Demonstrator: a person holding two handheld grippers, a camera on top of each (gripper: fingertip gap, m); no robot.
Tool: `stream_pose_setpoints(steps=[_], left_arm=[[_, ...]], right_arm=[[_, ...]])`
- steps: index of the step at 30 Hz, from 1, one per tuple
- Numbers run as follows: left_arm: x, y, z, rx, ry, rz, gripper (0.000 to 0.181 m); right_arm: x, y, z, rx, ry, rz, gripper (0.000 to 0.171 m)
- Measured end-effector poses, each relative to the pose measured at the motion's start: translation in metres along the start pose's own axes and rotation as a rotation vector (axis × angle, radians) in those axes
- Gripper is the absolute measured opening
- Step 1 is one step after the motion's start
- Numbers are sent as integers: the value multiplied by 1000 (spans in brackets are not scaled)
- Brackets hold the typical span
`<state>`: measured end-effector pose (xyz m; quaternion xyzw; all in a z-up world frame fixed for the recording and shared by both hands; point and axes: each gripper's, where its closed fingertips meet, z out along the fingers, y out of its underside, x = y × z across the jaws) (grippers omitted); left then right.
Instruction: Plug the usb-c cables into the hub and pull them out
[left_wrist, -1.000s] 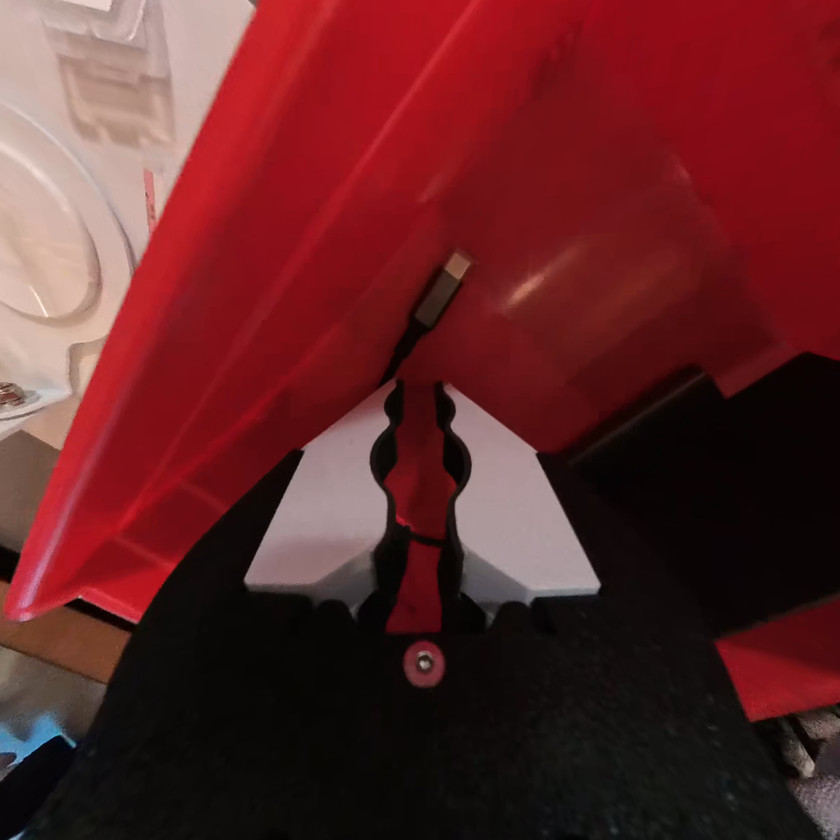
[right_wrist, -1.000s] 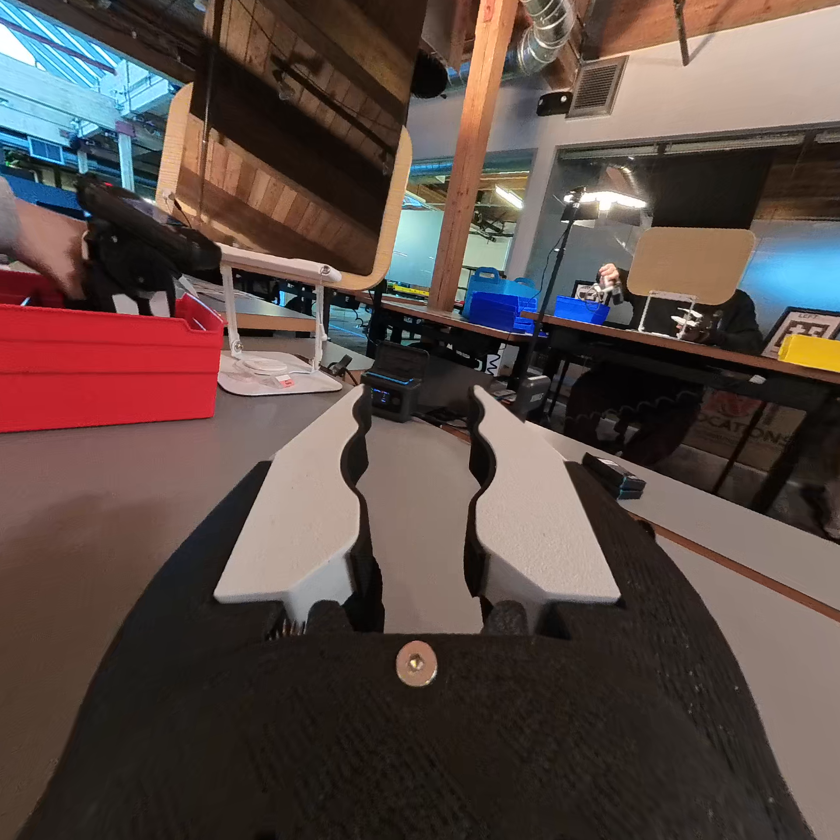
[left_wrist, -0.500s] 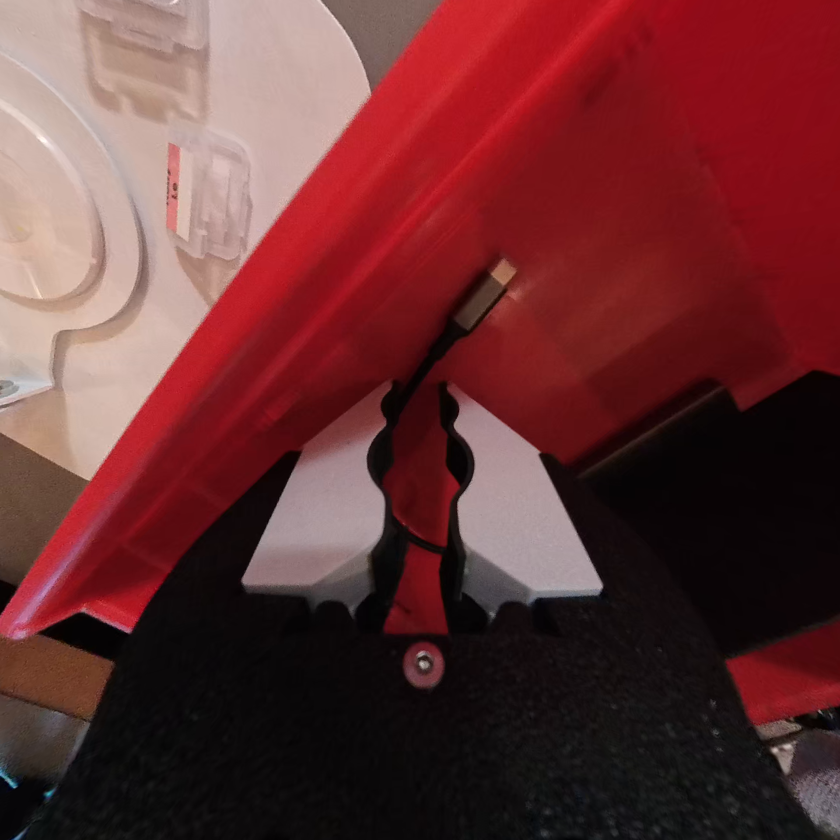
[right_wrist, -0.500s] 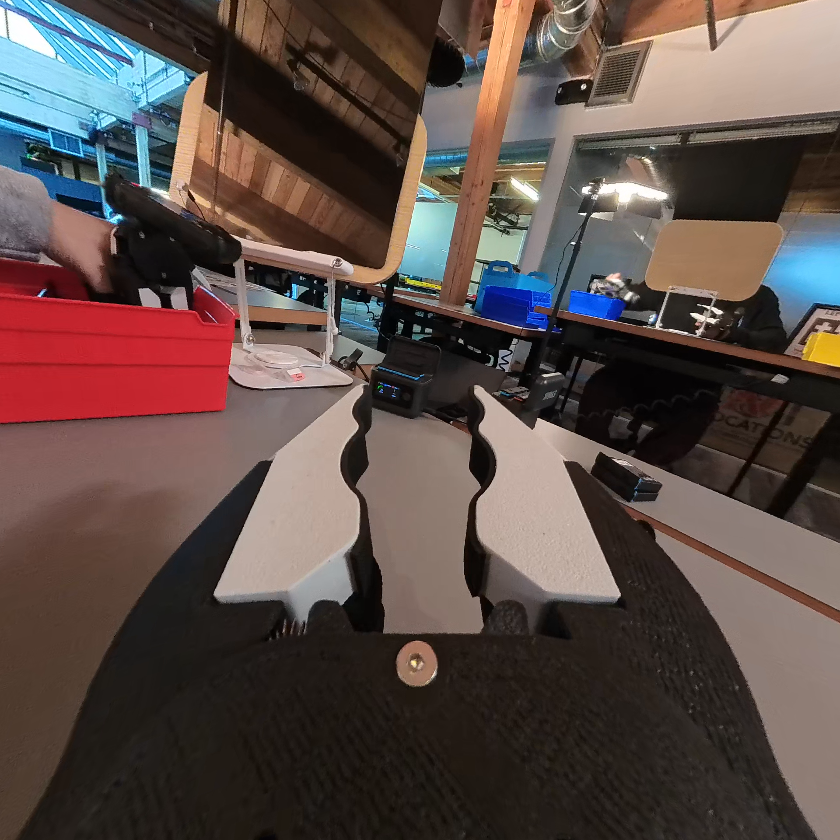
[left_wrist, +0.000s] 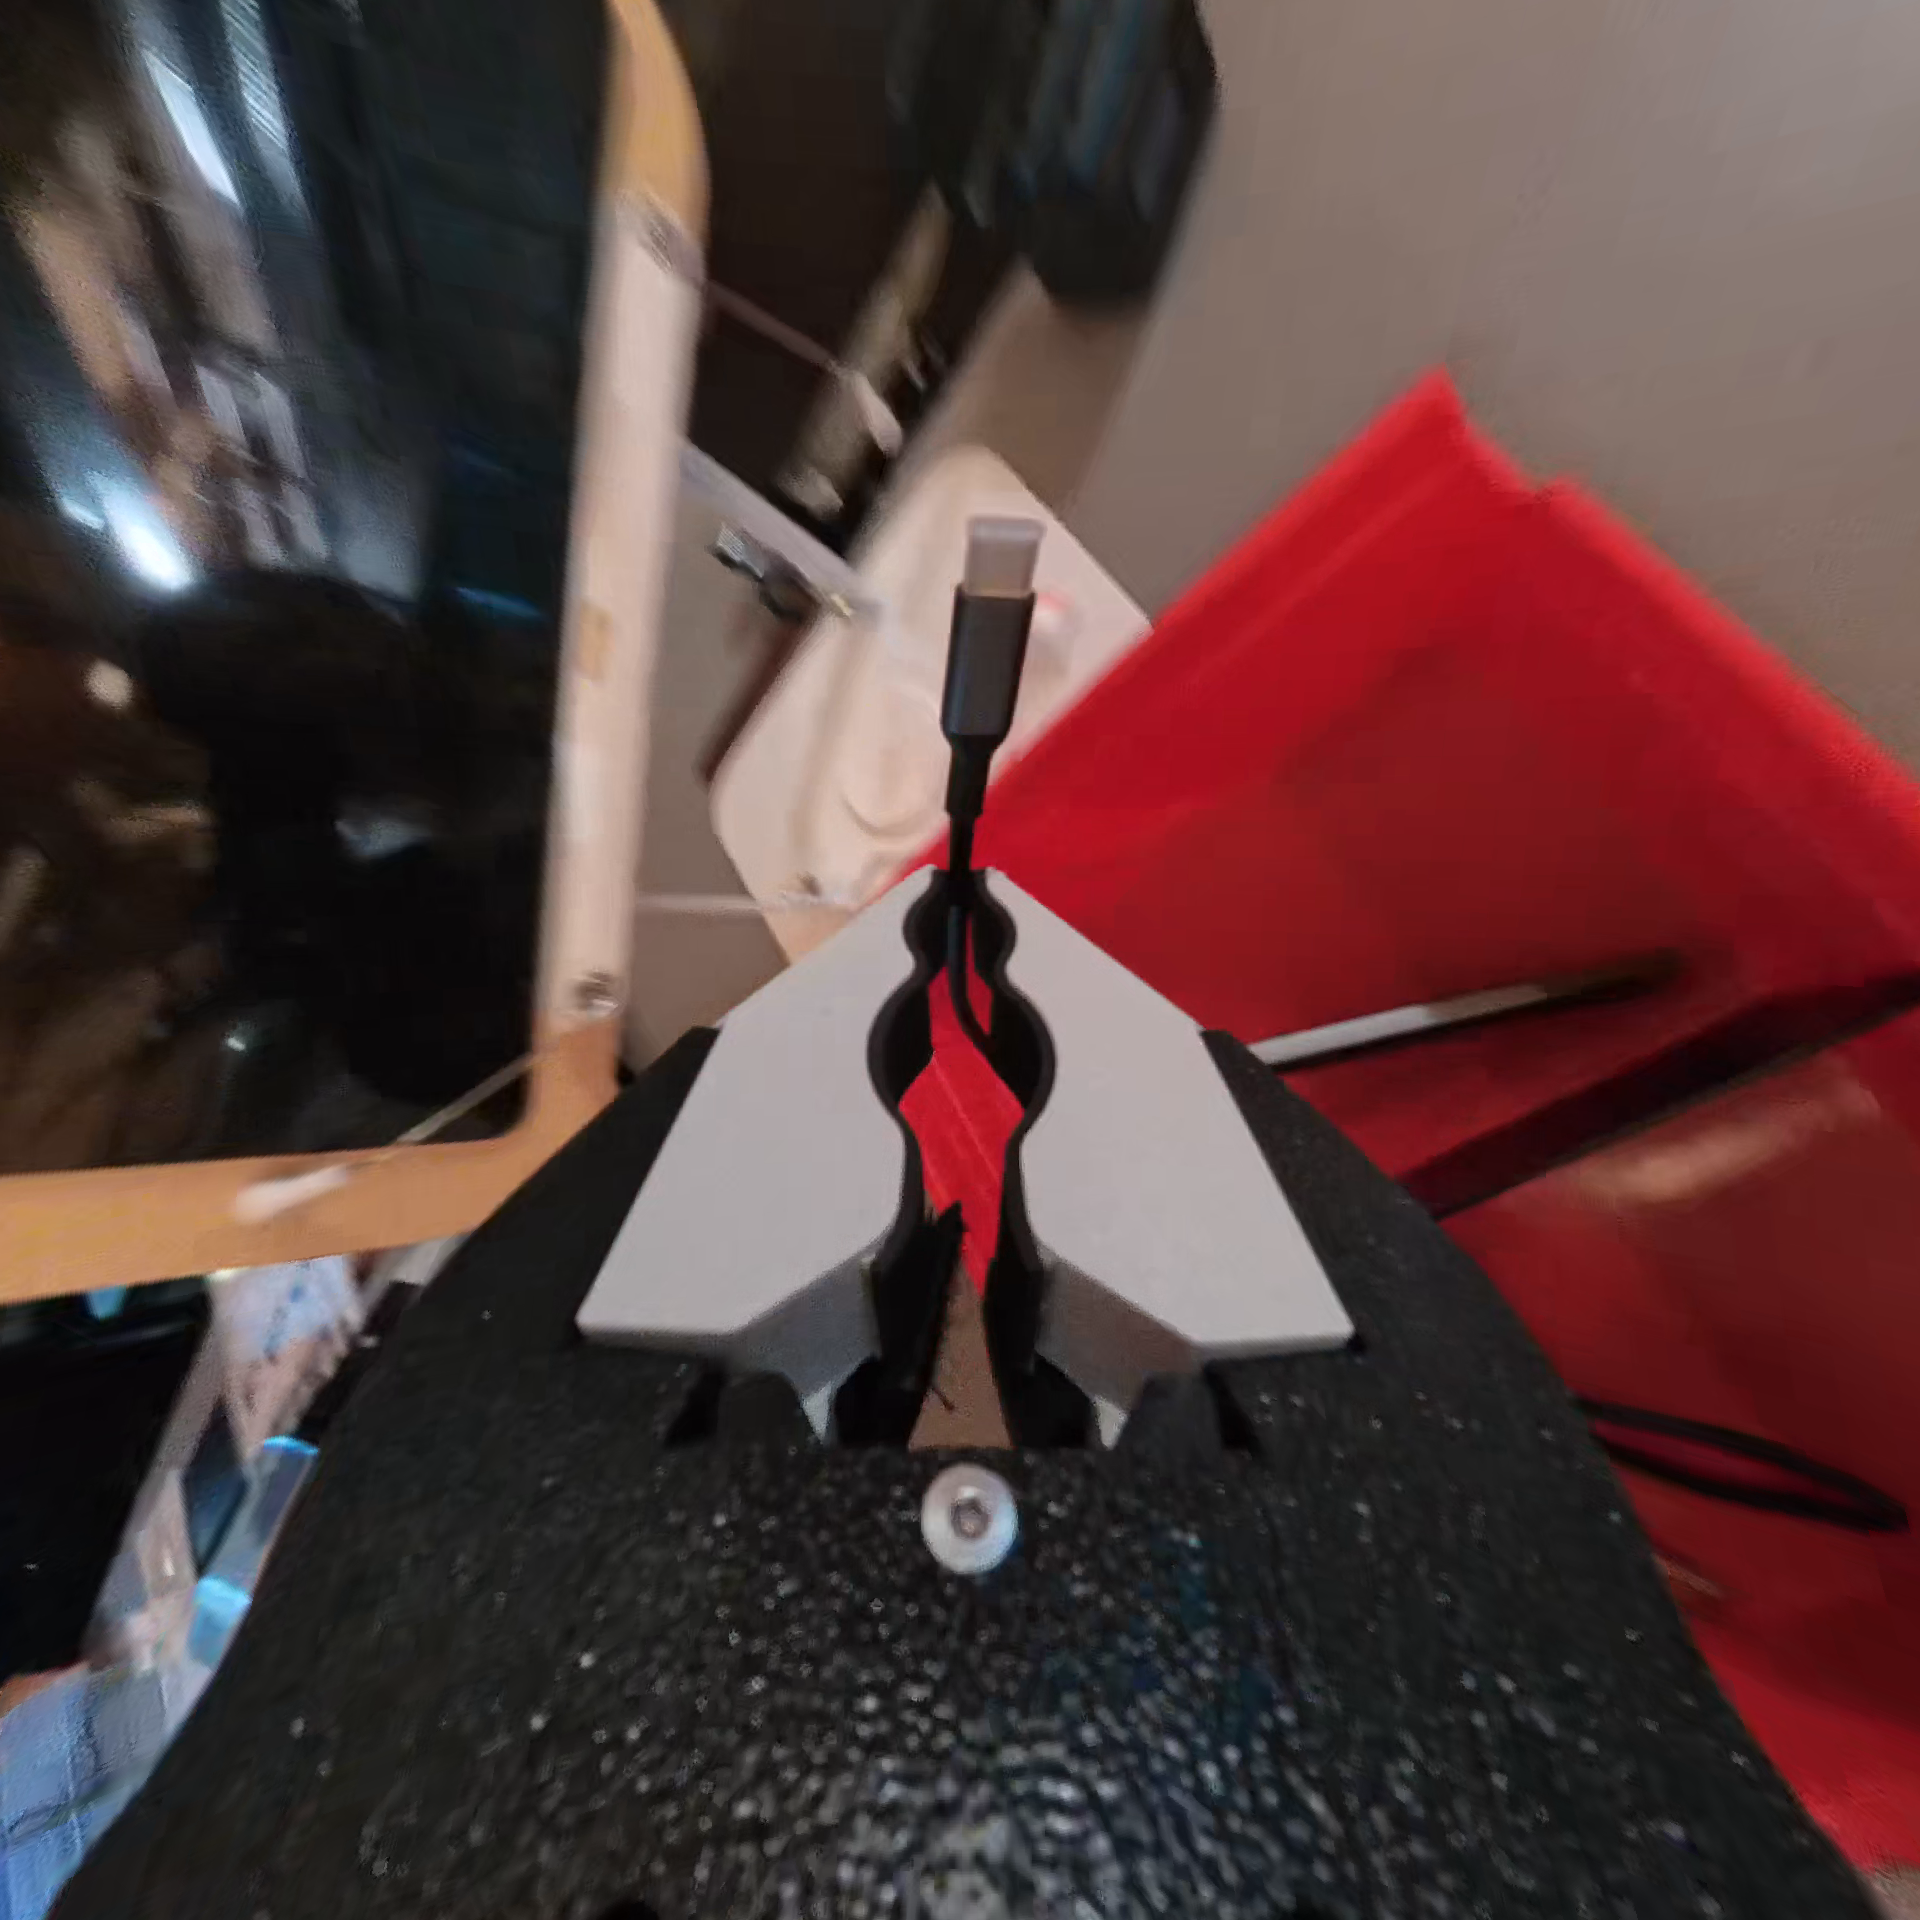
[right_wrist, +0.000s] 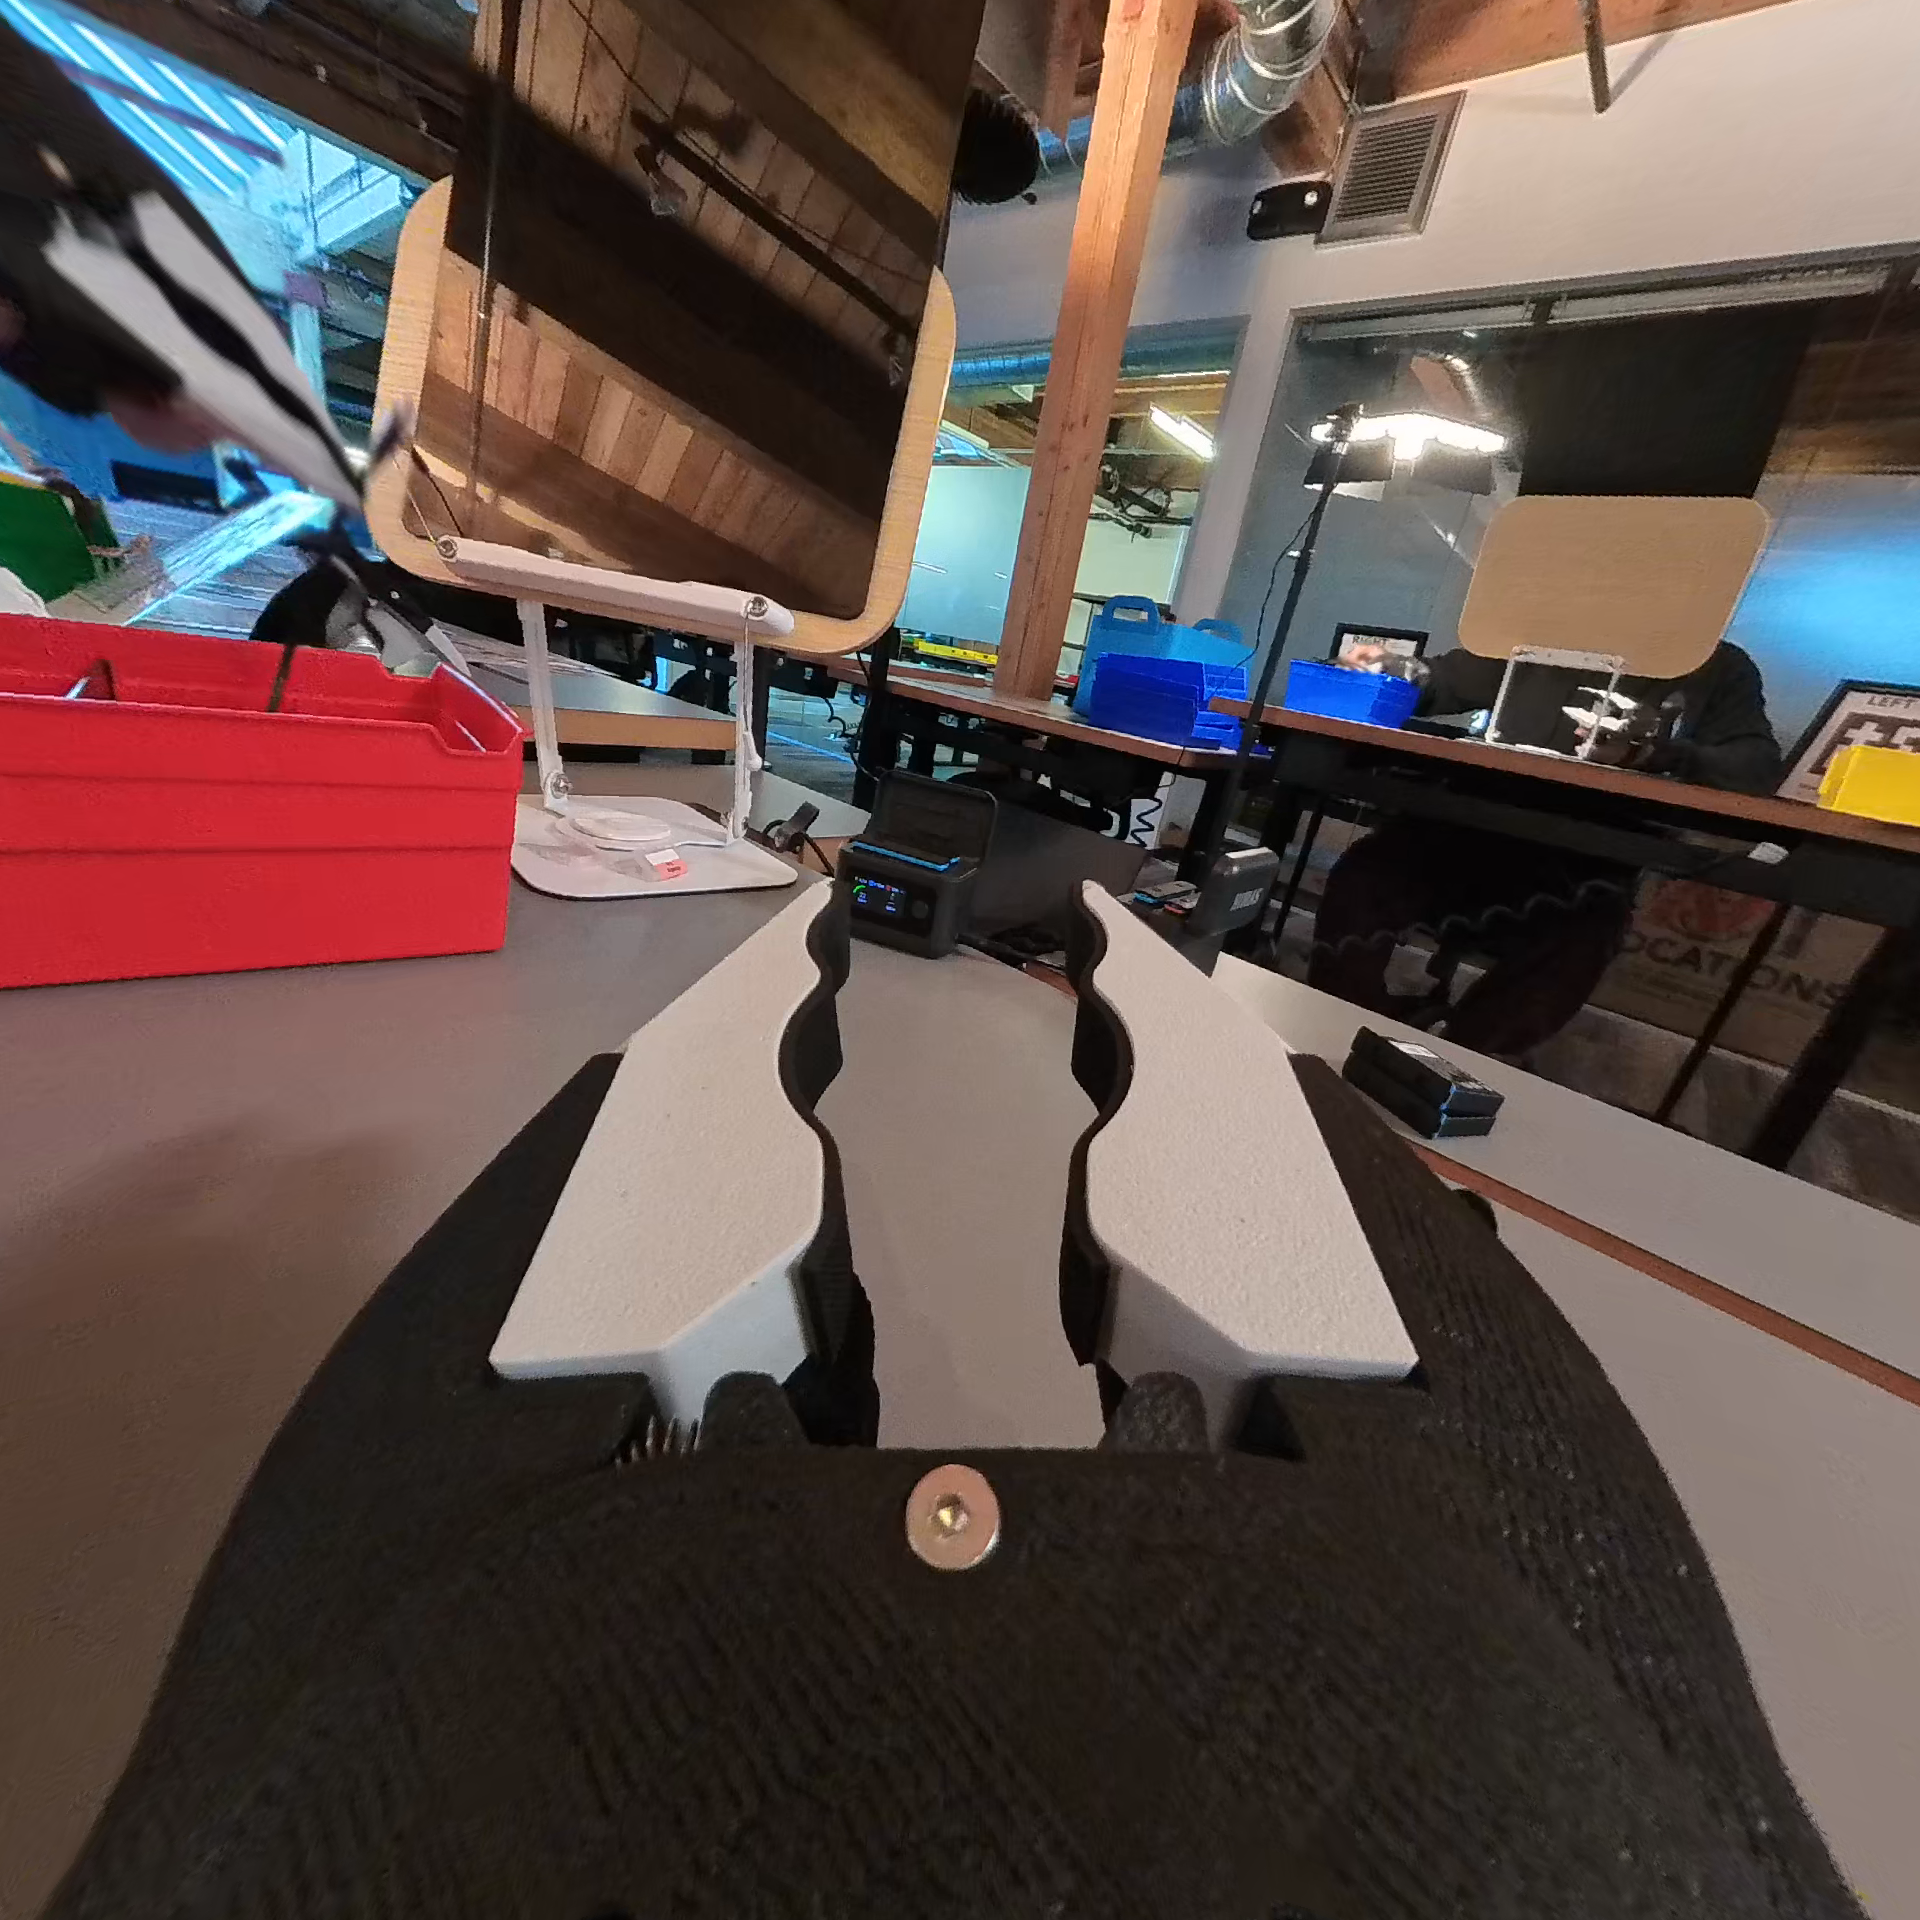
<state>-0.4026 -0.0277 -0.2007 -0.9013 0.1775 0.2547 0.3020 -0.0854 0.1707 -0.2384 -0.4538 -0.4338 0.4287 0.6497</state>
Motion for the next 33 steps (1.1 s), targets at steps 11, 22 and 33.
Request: stream_pose_setpoints(steps=[11,22,33], left_arm=[[38,-184,-126,668,-49,-21,1],[113,-257,-137,822,155,51,1],[188,-221,-9,434,373,97,2]], right_arm=[[6,-6,-4,27,37,-16,38],[23,-9,-7,32,92,-58,37],[68,3,-20,-38,257,-50,37]])
